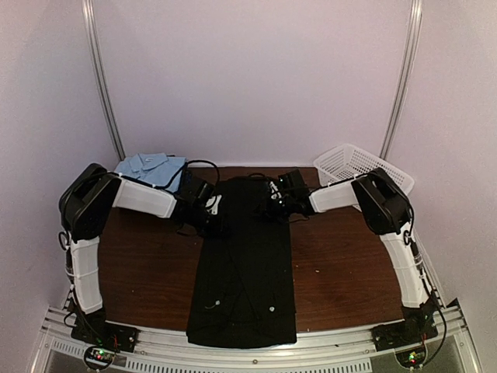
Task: Fold and stack the long sleeve shirts
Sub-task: Move the rectangle-folded shirt to the center of the board, then pick up the rectangle-folded shirt from the center of the board, then fold the rectangle-folded shirt at the center of the board, then adjust the 2/3-rectangle-folded shirt at the center of the board.
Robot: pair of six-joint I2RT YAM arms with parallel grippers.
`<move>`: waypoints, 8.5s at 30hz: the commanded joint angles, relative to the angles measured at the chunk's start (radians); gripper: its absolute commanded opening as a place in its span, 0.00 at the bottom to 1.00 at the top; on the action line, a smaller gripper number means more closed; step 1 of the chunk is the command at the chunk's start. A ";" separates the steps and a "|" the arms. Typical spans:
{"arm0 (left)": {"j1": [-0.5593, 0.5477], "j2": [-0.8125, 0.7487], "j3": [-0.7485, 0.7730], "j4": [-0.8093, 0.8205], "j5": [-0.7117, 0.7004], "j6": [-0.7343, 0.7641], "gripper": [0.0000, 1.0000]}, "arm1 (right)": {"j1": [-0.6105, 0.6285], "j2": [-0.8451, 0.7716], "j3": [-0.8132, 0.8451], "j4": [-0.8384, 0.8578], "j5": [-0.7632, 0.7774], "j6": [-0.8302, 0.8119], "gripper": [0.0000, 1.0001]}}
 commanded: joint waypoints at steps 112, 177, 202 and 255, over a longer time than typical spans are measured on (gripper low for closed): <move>-0.123 -0.510 -0.684 -0.012 0.253 -0.183 0.38 | 0.290 -0.970 -1.327 0.210 0.173 0.251 0.35; 0.098 -0.385 -0.398 0.314 0.484 -0.451 0.00 | 0.094 -0.742 -0.822 0.153 0.156 0.066 0.00; 0.164 -0.196 -0.354 0.405 0.429 -0.491 0.00 | -0.002 -0.545 -0.792 0.295 0.197 0.162 0.00; -0.025 -0.480 -0.405 -0.039 0.055 -0.123 0.56 | 0.347 -0.584 -0.520 -0.314 0.842 -0.382 0.51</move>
